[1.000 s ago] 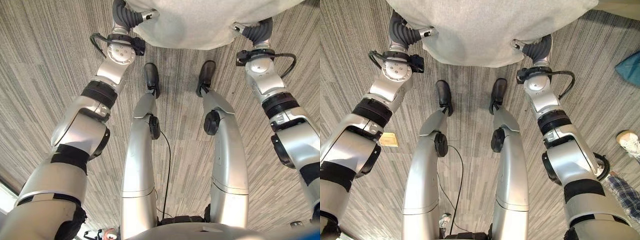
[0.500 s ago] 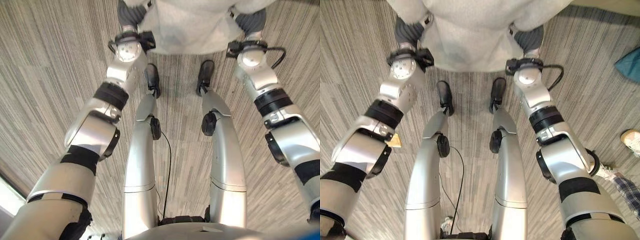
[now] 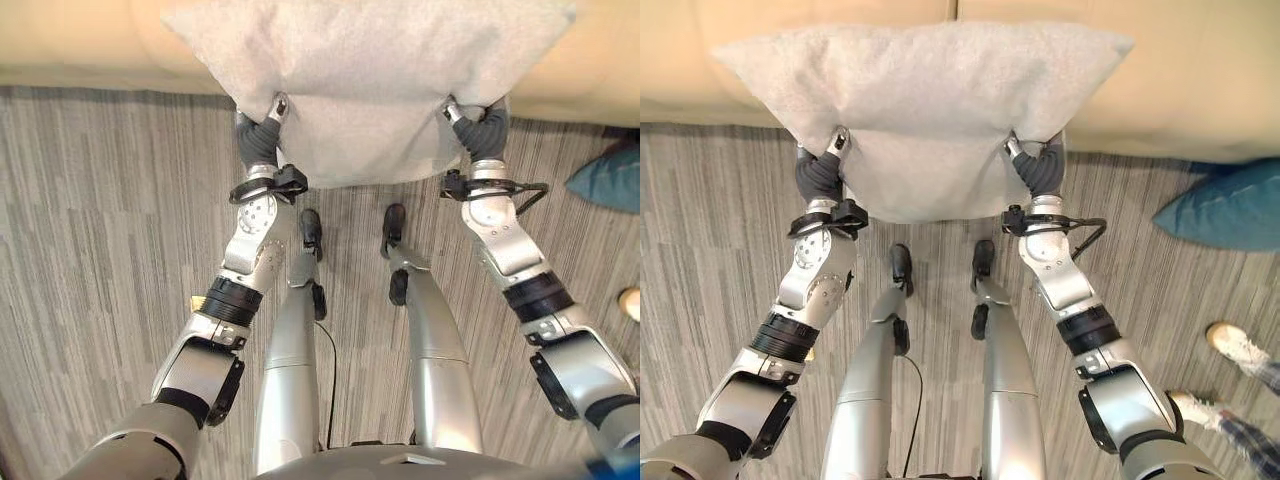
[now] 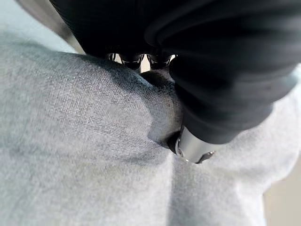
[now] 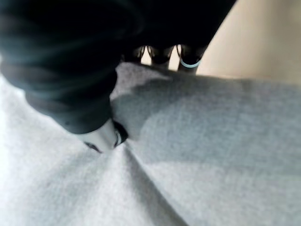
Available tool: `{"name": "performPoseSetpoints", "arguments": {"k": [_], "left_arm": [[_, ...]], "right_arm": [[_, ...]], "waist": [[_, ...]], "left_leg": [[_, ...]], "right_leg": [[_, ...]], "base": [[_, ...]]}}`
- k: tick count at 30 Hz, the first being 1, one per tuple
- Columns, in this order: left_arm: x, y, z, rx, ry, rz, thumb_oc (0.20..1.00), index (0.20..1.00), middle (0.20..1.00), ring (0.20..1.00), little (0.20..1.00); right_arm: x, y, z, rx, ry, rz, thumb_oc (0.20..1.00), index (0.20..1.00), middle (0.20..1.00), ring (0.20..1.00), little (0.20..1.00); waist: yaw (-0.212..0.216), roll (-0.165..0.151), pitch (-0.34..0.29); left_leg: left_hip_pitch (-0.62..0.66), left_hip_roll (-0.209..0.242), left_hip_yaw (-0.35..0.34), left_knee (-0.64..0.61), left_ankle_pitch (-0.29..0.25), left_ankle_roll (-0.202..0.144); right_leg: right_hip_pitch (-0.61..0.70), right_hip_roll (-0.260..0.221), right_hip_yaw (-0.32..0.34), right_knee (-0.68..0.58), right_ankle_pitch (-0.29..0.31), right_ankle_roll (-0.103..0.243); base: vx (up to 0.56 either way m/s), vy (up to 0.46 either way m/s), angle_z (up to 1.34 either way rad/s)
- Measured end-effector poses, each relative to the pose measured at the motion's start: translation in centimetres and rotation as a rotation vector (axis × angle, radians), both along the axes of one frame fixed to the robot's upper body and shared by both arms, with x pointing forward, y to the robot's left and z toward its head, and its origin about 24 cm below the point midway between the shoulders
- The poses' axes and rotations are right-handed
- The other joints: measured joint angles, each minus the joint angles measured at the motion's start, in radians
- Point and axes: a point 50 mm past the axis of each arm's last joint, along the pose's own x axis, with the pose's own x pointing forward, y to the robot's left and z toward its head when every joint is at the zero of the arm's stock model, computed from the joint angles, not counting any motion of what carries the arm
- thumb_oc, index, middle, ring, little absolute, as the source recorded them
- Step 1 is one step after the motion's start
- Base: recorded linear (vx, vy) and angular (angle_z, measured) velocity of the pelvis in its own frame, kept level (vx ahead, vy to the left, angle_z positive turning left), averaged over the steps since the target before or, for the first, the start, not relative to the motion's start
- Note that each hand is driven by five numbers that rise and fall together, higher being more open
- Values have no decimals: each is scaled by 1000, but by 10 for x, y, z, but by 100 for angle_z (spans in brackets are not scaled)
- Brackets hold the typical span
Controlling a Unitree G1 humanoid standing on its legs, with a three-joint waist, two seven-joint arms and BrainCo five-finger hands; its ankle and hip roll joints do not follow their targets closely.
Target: Pick up all the scattered cushions and arrange them neatly on the sofa.
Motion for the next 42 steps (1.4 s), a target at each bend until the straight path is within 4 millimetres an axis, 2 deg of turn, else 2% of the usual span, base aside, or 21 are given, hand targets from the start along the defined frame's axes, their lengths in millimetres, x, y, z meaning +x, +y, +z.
{"name": "performPoseSetpoints", "arguments": {"k": [1, 3, 4, 6, 8, 9, 12, 14, 17, 21, 24, 26, 28, 29, 31, 34, 38, 42], "left_arm": [[-6, 1, -16, 5, 30, 7, 200, 200, 200, 200, 200], [-16, 0, -37, -8, 73, -4, 200, 200, 200, 200, 200], [-18, 1, -43, -5, 91, -3, 200, 200, 200, 200, 200], [-26, 2, -59, 19, 133, -25, 200, 200, 200, 200, 200], [-36, 4, -82, 38, 214, -26, 200, 200, 200, 200, 200], [-38, 6, -85, 48, 225, -22, 200, 200, 200, 200, 200], [-44, 11, -94, 141, 243, -6, 200, 200, 200, 200, 200], [-45, 15, -95, 164, 244, 7, 200, 200, 200, 200, 200], [-57, 18, -113, 181, 301, 12, 200, 200, 200, 200, 200], [-64, 18, -127, 188, 367, 0, 200, 200, 200, 200, 200], [-66, 17, -133, 190, 401, -7, 200, 200, 200, 200, 200], [-66, 16, -135, 202, 406, -13, 200, 200, 200, 200, 200], [-67, 10, -138, 210, 425, -35, 200, 200, 200, 200, 200], [-67, 10, -139, 226, 425, -33, 200, 200, 200, 200, 200], [-71, 14, -145, 232, 449, -21, 200, 200, 200, 200, 200], [-76, 17, -151, 244, 479, -18, 200, 200, 200, 200, 200], [-75, 23, -149, 270, 474, -3, 200, 200, 200, 200, 200], [-75, 24, -149, 277, 478, -3, 200, 200, 200, 200, 200]], "right_arm": [[-6, -1, -17, 7, 30, 5, 200, 200, 200, 200, 200], [-18, -2, -38, 40, 71, 22, 200, 200, 200, 200, 200], [-20, -2, -45, 50, 94, 21, 200, 200, 200, 200, 200], [-32, -8, -63, 71, 148, 17, 200, 200, 200, 200, 200], [-40, -7, -84, 57, 223, 32, 200, 200, 200, 200, 200], [-42, -8, -88, 56, 236, 34, 200, 200, 200, 200, 200], [-46, -11, -97, 40, 273, 52, 200, 200, 200, 200, 200], [-48, -12, -100, 32, 288, 61, 200, 200, 200, 200, 200], [-55, -13, -113, 23, 338, 77, 200, 200, 200, 200, 200], [-57, -16, -119, 13, 369, 75, 200, 200, 200, 200, 200], [-60, -19, -126, 7, 404, 68, 200, 200, 200, 200, 200], [-64, -21, -132, 5, 429, 61, 200, 200, 200, 200, 200], [-68, -28, -136, -11, 449, 44, 200, 200, 200, 200, 200], [-69, -28, -138, -8, 459, 40, 200, 200, 200, 200, 200], [-69, -26, -140, -12, 470, 50, 200, 200, 200, 200, 200], [-71, -22, -143, 5, 483, 64, 200, 200, 200, 200, 200], [-71, -18, -144, 8, 491, 84, 200, 200, 200, 200, 200], [-71, -16, -143, 13, 489, 92, 200, 200, 200, 200, 200]], "waist": [[4, -2, -75], [2, -1, -106], [0, -2, -134], [8, 1, -136], [2, 2, -139], [4, 2, -142], [7, 8, -163], [8, 13, -181], [20, 9, -192], [31, -2, -207], [31, -10, -209], [23, -12, -216], [20, 4, -239], [22, -12, -239], [29, -29, -251], [29, -31, -267], [51, -23, -274], [59, -22, -274]], "left_leg": [[11, 0, 1, -22, -4, -2], [140, 7, -8, -88, 7, -4], [150, 8, -7, -91, 3, 0], [263, 11, -6, -152, 30, 3], [386, 12, -5, -183, 32, 4], [423, 12, -3, -193, 31, 3], [531, 20, -8, -235, 23, 0], [553, 24, -15, -240, 17, -4], [635, 29, -18, -246, 5, -20], [634, 34, -16, -141, -13, -34], [617, 36, 27, -62, -13, -40], [639, 40, 91, -78, -48, -17], [671, 46, 87, -146, -54, -13], [668, 31, 84, -139, -58, 9], [707, 13, 89, -192, -55, 23], [762, -11, 109, -249, -36, 45], [801, -40, 148, -286, -35, 77], [821, -62, 170, -297, -49, 95]], "right_leg": [[7, 1, 0, -14, -6, 2], [141, 13, -20, -77, -2, 14], [156, 14, -20, -84, -5, 15], [266, 17, -42, -129, 12, 1], [399, 22, -54, -170, 11, 3], [447, 24, -57, -195, 6, 10], [582, 44, -70, -280, 12, 24], [624, 49, -84, -307, 9, 28], [720, 62, -85, -345, 10, 35], [769, 64, -85, -341, -1, 20], [801, 55, -88, -343, -10, 6], [818, 53, -91, -348, -11, 5], [813, 68, -88, -337, -10, 6], [812, 61, -77, -337, -9, 9], [812, 52, -47, -347, 3, 27], [856, 39, -26, -402, 34, 62], [875, 25, 15, -441, 63, 73], [872, 14, 39, -430, 65, 79]], "base": [[53, -57, -2], [117, -56, 0], [123, -40, 3], [83, -30, 7], [104, -43, 12], [124, -50, 14], [86, -39, 13], [86, -42, 18], [57, -31, 2], [20, -2, 1], [150, 52, 4], [170, 72, -2], [177, 113, -6], [242, 139, -17], [207, 101, -30], [186, 141, -19], [141, 149, -28], [128, 210, -24]]}}
